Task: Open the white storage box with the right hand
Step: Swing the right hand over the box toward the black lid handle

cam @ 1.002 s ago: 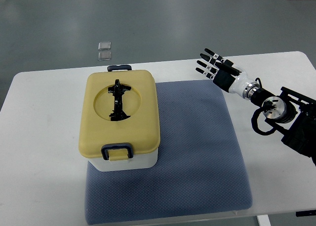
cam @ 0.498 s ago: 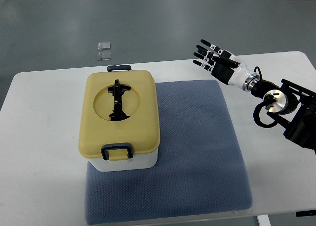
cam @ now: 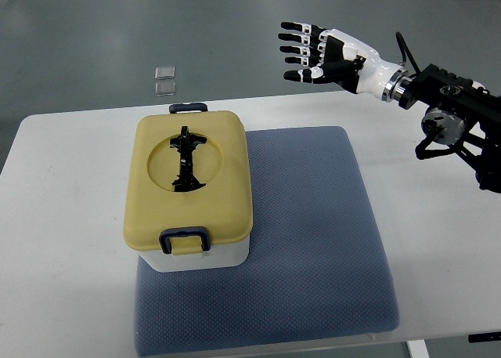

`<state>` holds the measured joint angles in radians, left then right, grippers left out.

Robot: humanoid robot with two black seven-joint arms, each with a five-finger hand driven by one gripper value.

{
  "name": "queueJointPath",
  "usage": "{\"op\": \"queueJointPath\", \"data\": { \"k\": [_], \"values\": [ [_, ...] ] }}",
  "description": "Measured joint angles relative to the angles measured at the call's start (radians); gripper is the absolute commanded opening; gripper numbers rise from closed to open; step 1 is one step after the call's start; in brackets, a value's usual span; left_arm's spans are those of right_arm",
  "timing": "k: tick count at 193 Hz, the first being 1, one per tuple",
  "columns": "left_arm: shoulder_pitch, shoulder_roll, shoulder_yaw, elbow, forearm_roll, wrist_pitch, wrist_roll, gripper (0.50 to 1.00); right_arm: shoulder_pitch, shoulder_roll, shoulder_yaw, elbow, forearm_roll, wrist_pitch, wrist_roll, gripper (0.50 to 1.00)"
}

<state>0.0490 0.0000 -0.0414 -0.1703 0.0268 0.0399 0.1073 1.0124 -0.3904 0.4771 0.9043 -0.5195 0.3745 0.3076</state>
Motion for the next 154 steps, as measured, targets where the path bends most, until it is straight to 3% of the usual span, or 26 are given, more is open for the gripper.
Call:
{"op": "queueJointPath", "data": {
  "k": [71, 154],
  "values": [
    [0.0, 0.0, 0.0, 0.0, 0.0, 0.0, 0.0, 1.0, 0.171, -0.006, -0.018, 0.171, -0.452, 0.063, 0.048, 0.928],
    [0.0, 0.0, 0.0, 0.0, 0.0, 0.0, 0.0, 1.0, 0.447, 0.091, -0.298, 0.202, -0.76, 0.062, 0.111, 0.928]
  ]
}}
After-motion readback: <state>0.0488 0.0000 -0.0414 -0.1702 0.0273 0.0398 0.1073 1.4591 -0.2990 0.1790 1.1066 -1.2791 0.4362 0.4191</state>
